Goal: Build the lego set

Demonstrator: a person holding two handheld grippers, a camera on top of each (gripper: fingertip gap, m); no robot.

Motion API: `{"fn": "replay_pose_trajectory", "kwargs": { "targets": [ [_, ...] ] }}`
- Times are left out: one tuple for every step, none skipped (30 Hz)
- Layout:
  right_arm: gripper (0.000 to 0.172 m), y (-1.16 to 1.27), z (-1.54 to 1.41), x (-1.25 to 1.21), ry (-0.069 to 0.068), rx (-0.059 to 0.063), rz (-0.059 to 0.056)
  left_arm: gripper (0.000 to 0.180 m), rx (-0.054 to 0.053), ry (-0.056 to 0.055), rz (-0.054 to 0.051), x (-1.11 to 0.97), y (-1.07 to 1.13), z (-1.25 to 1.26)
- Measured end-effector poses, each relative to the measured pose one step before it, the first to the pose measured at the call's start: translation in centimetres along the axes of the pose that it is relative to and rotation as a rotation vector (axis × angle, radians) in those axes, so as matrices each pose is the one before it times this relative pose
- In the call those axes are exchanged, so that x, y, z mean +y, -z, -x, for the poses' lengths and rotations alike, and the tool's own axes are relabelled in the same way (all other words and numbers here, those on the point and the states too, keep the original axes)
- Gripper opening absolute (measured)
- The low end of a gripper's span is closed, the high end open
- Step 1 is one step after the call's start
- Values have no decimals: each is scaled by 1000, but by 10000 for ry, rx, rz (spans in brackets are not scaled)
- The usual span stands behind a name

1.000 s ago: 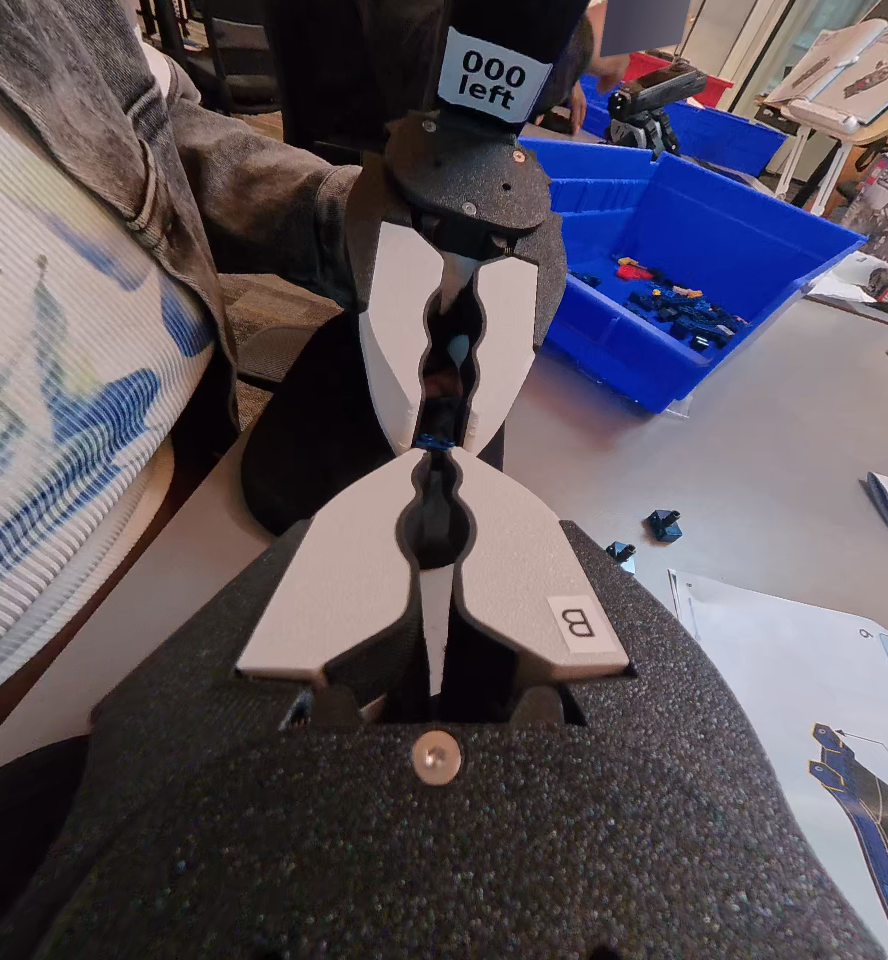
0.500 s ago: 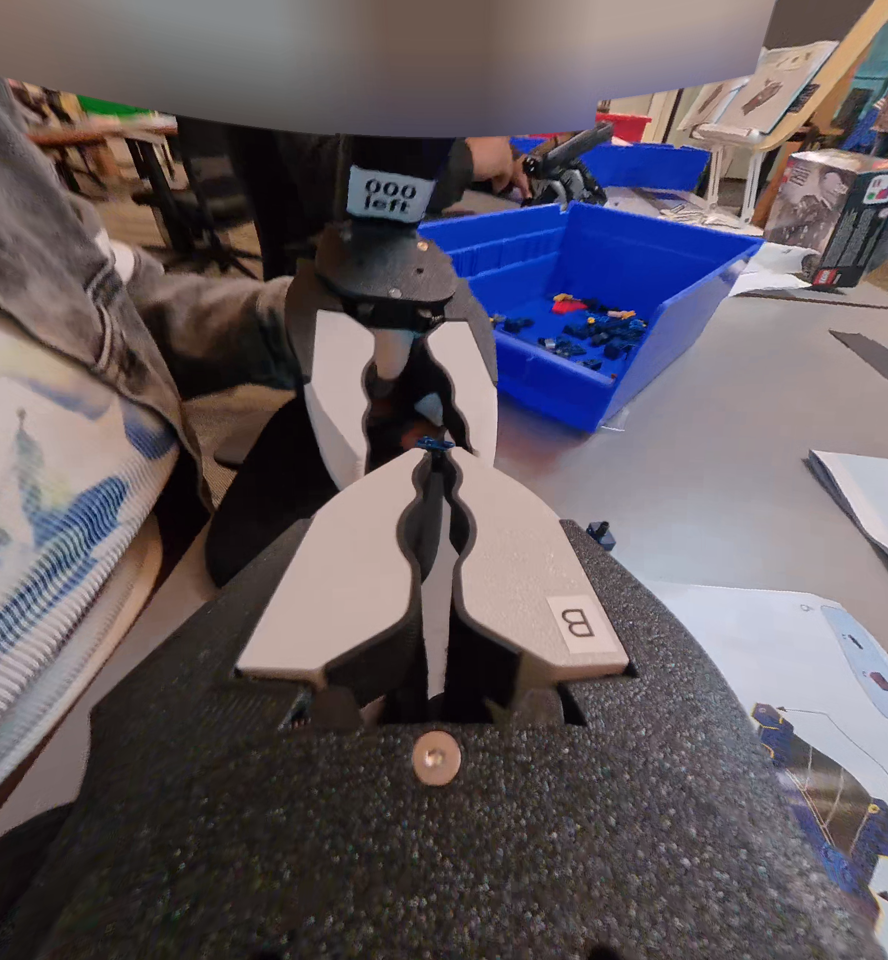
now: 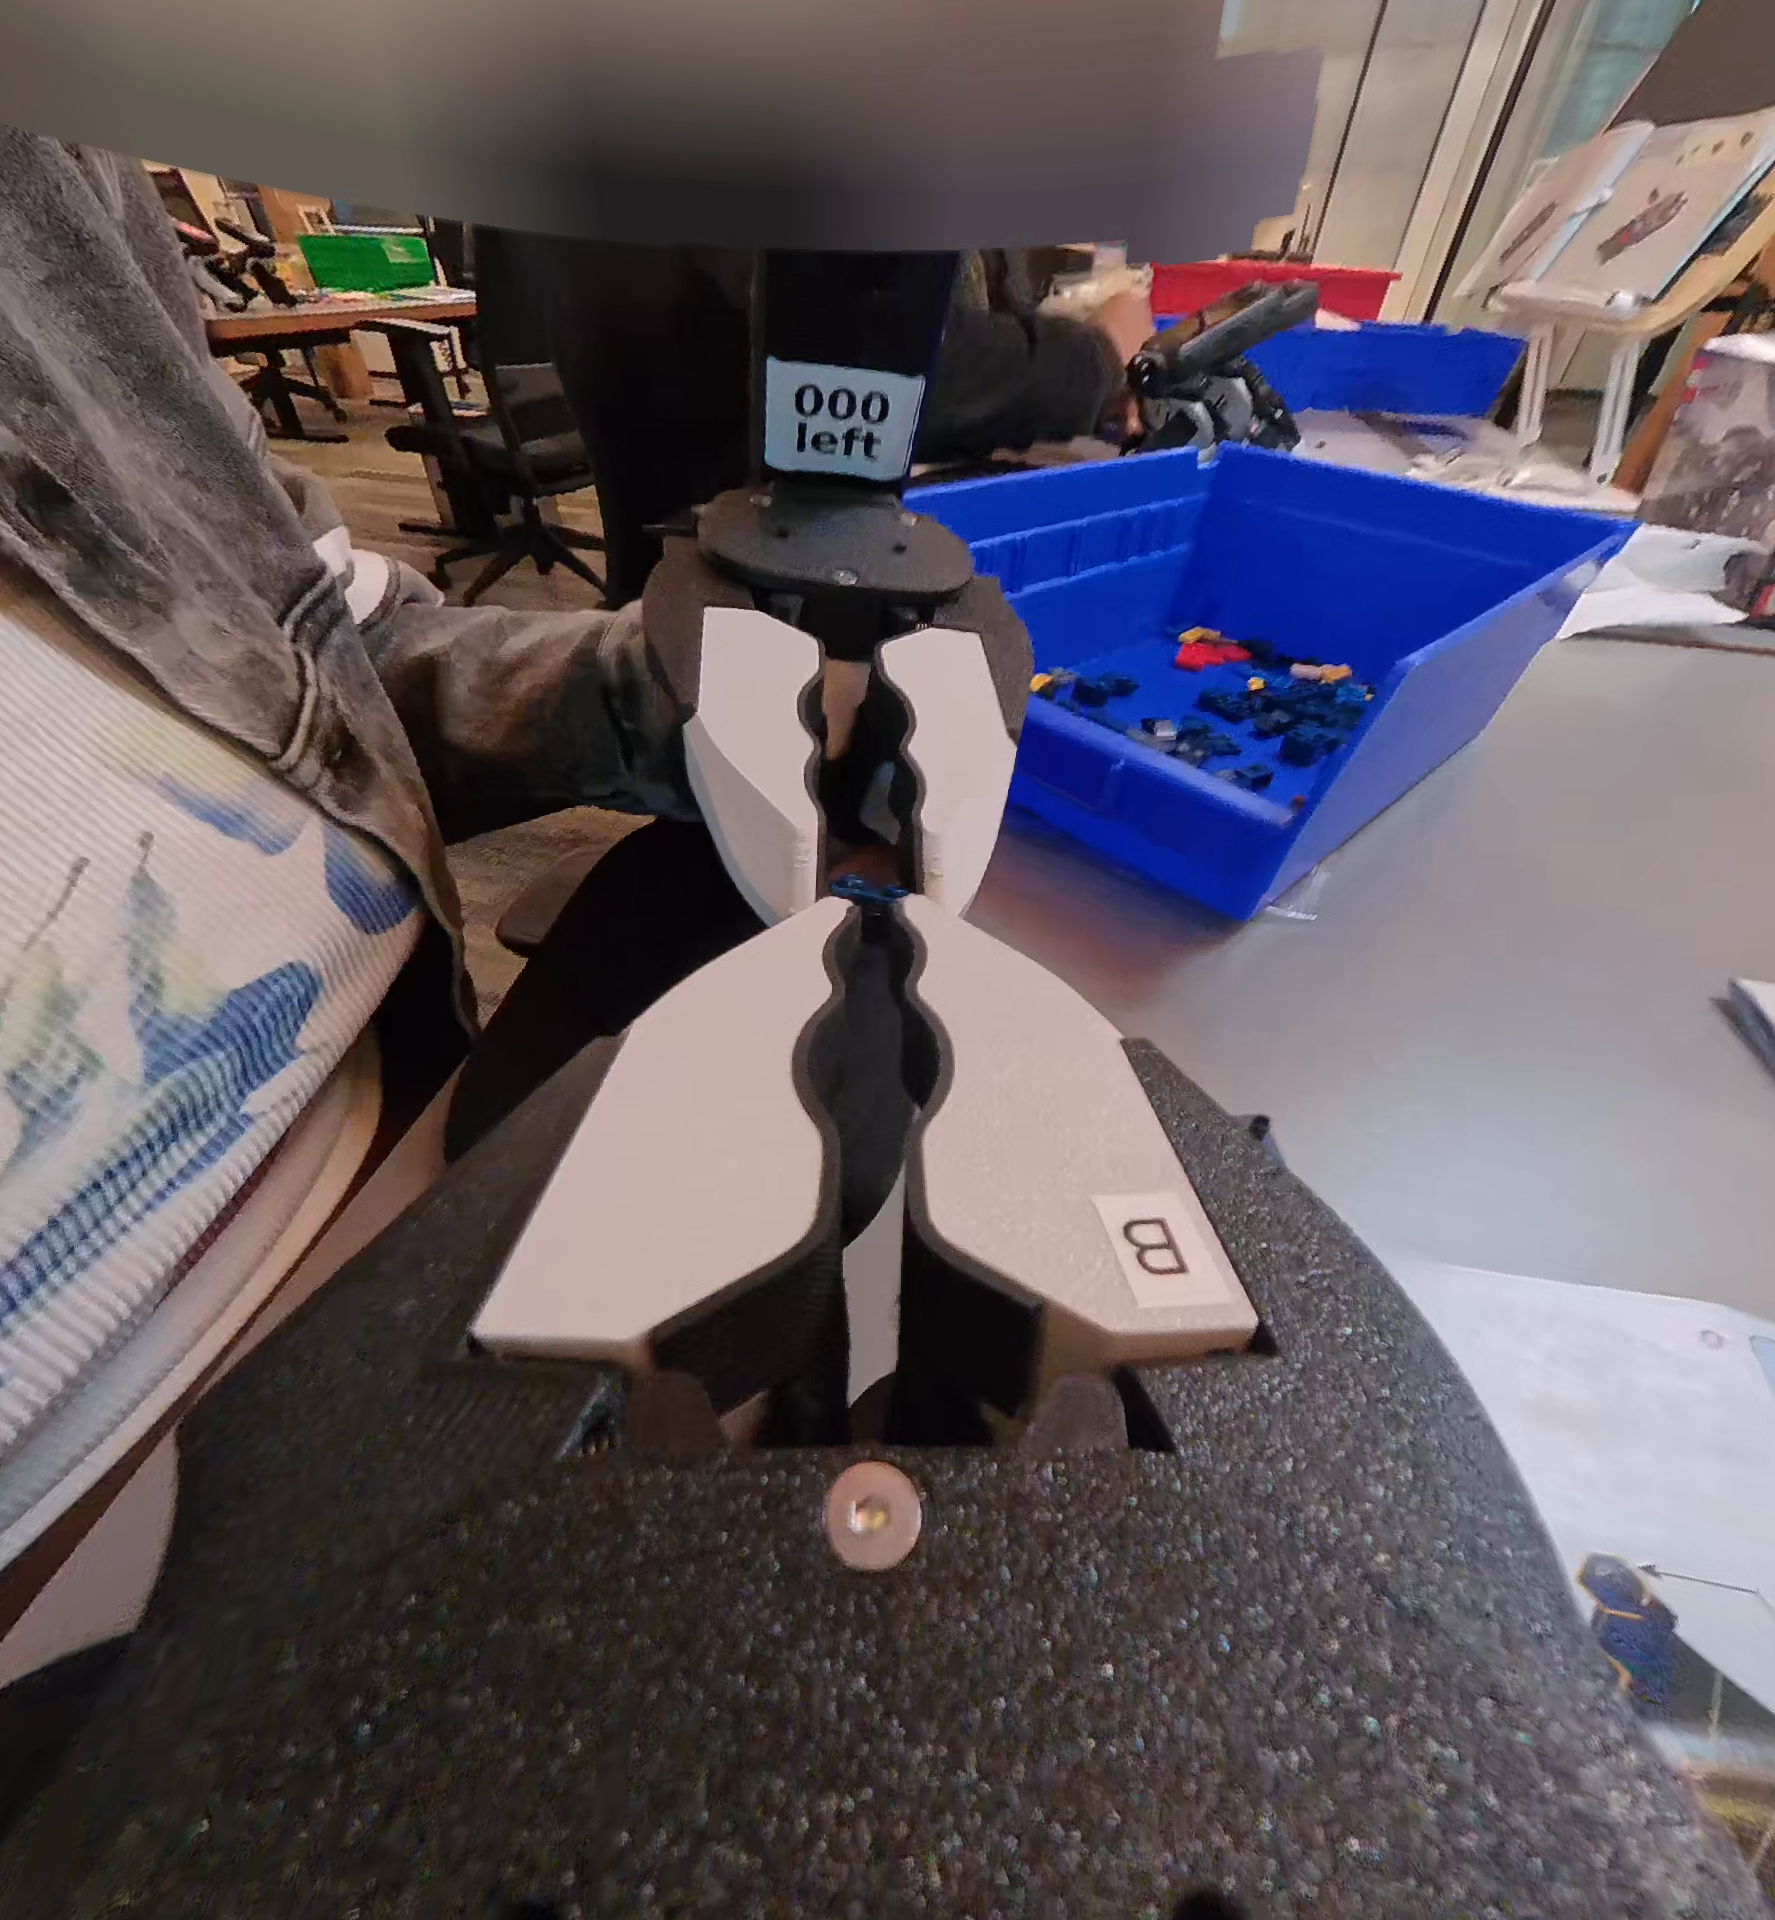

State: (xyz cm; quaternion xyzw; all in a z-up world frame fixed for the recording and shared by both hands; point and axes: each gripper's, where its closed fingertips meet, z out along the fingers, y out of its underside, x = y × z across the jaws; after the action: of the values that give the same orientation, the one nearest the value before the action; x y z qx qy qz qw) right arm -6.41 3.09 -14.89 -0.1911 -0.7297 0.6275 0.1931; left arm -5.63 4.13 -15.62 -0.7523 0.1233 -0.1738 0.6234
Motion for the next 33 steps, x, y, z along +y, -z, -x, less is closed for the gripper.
{"fn": "replay_pose_trajectory", "kwargs": {
  "targets": [
    [9, -22, -188, -316, 114, 103, -73, 17, 87, 162, -256, -301, 132, 7],
    [11, -44, -66, -228, 97, -10, -17, 17, 12, 148, -261, -301, 165, 98],
    [11, -42, 12, -185, 55, -72, 0, 17, -1, 120, -282, -320, 214, 108],
    [10, -47, 105, -165, 43, -122, -16, 17, 26, 114, -271, -326, 238, 58],
    [7, -61, 80, -192, 48, -82, -43, 17, -12, 109, -245, -283, 225, 95],
    [4, -57, -20, -226, 55, 6, -70, 17, 38, 67, -128, -133, 165, -8],
    [4, -71, -30, -174, 38, -2, -28, 17, 64, 25, -45, -22, 65, -73],
    [4, -91, -11, -61, -8, -46, 53, 17, -25, -18, -30, -33, 29, 12],
    [6, -106, 16, -25, -49, -84, 73, 17, -51, -16, -35, -42, 21, 57],
    [8, -79, 29, -87, -82, -93, 28, 17, 0, 16, -36, -51, 40, 13],
    [9, -79, -36, -113, -97, -52, -2, 17, 10, 21, -50, -52, 48, 14],
    [8, -80, -80, -70, -85, -6, 2, 17, 7, 2, -42, -45, 37, -6],
    [8, -63, -62, -57, -62, -14, -3, 17, 46, -14, -29, -26, 38, -63],
    [9, -44, -78, -42, -84, -21, 7, 17, -45, 2, -60, -70, 60, 66],
    [9, -46, -75, -15, -123, -32, 21, 17, -57, 8, -37, -43, 36, 85],
    [9, -34, 6, -28, -96, -75, 4, 17, 20, -1, -27, -25, 21, -30],
    [9, -40, -13, -33, -54, -32, -6, 17, -6, -8, -28, -47, 34, 9],
    [9, -38, -55, -8, -43, 8, 14, 17, -41, -25, -13, -14, 45, 47],
    [9, -29, -64, 14, -72, 4, 23, 17, -13, -19, -12, -3, 29, 16],
    [11, -3, -103, -8, -136, 2, 12, 17, -20, 0, -28, -16, 12, 26],
    [12, 15, -108, -41, -193, -18, -30, 17, -3, -4, -6, 2, 5, 5],
    [14, 52, -96, -140, -213, -48, -110, 17, 6, -3, 31, 51, -32, -3],
    [14, 54, -73, -189, -198, -60, -153, 17, -19, -23, 50, 61, -53, 14],
    [13, 4, -21, -138, -163, -70, -113, 17, -8, -53, 50, 62, -45, -39],
    [13, -64, 55, 50, -116, -91, 17, 17, -1, -46, 35, 49, -38, -37],
    [13, -145, 118, 248, -52, -121, 165, 17, -27, -21, -2, -7, -4, 17],
    [13, -143, 125, 199, 4, -89, 135, 17, 0, 5, 3, 11, 41, 13],
    [12, -73, -10, -7, 36, 15, -2, 17, 37, 13, -17, 4, 9, -29],
    [10, -13, -64, -36, 73, 51, -24, 17, 6, -12, -14, -25, 13, -22],
    [9, 1, -54, 4, 79, 31, 17, 17, -63, -17, 2, -13, 12, 66],
    [8, 23, -19, 49, 52, -18, 64, 17, -21, 8, 3, 24, -6, 29],
    [5, 53, 2, 39, 19, -45, 81, 17, -2, 12, -19, -19, 7, 19],
    [4, 51, -86, 19, 2, 1, 84, 17, -48, 8, 32, 22, -40, 59]
  ]
}}
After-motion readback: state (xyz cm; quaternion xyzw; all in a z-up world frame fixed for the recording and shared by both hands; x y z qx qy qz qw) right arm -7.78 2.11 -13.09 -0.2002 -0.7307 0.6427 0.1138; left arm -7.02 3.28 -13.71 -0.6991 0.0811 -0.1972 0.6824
